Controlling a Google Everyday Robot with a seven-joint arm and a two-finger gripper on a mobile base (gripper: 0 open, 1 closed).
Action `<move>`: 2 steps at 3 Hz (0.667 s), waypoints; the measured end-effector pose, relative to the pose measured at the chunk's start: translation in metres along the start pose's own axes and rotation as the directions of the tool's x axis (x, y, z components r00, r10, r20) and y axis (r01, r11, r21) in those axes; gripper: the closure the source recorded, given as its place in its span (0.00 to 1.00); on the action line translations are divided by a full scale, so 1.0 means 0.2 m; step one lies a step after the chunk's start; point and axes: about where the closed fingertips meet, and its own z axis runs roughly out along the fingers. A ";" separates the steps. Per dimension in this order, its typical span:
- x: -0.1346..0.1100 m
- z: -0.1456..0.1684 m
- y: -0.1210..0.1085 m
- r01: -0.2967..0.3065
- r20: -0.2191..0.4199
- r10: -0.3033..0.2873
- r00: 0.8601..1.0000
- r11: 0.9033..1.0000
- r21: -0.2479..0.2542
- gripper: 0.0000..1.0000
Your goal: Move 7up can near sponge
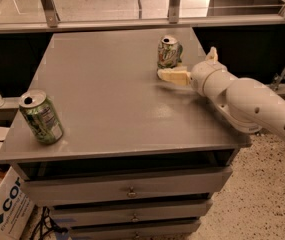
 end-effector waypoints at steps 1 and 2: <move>0.05 -0.15 -0.08 -0.049 0.024 0.049 0.999 0.999 -0.025 0.00; 0.12 -0.38 -0.18 -0.109 0.070 0.113 0.991 0.992 -0.058 0.00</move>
Offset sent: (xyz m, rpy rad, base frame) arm -0.0909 -0.1082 -0.0176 0.2234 -0.0363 0.0934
